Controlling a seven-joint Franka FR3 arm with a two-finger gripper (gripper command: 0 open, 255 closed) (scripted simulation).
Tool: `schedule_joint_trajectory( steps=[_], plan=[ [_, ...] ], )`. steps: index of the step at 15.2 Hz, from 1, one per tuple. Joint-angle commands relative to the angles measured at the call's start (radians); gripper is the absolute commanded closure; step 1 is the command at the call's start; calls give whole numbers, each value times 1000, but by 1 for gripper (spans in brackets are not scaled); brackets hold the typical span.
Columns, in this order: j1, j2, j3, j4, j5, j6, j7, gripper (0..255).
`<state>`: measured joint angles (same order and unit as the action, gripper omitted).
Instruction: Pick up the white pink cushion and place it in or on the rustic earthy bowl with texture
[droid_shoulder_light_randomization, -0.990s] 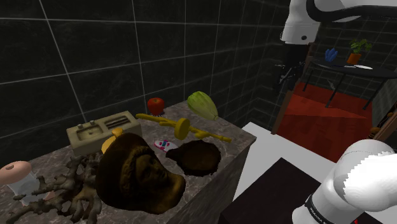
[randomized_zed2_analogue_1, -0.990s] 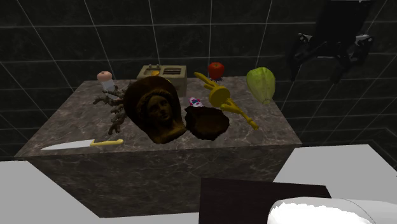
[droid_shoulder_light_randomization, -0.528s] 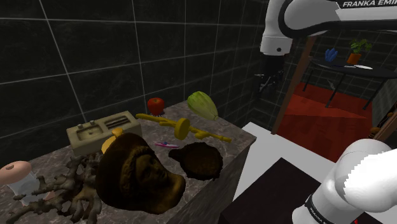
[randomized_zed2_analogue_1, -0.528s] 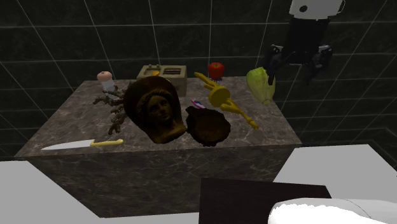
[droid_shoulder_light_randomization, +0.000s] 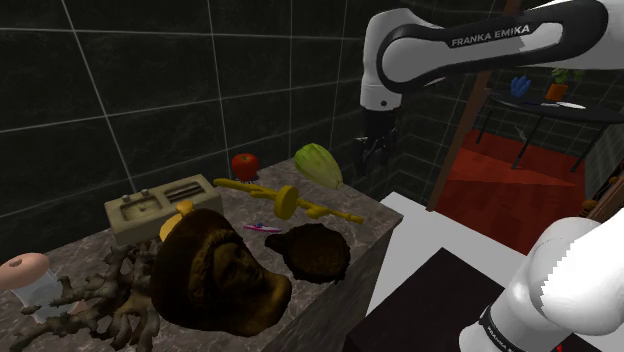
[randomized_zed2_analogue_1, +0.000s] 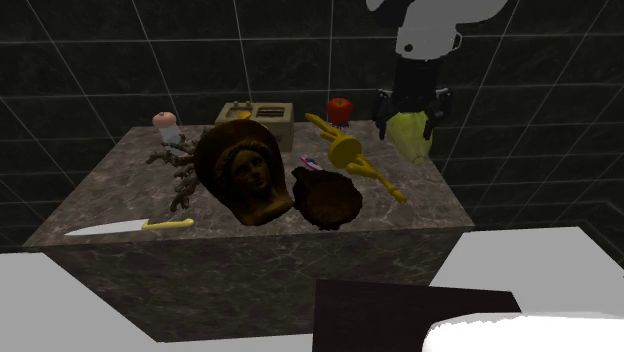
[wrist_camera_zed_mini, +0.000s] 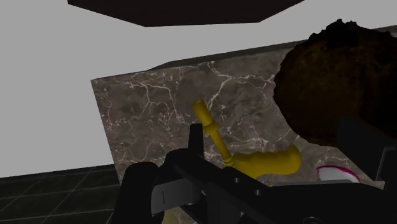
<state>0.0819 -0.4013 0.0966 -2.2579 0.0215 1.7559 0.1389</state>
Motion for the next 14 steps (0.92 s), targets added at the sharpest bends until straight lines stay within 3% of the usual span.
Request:
schedule_joint_trajectory(
  steps=[1, 14],
  plan=[
    [9, 64, 16, 19, 0, 42, 7, 0],
    [77, 526, 106, 275, -59, 215, 85, 0]
  ],
)
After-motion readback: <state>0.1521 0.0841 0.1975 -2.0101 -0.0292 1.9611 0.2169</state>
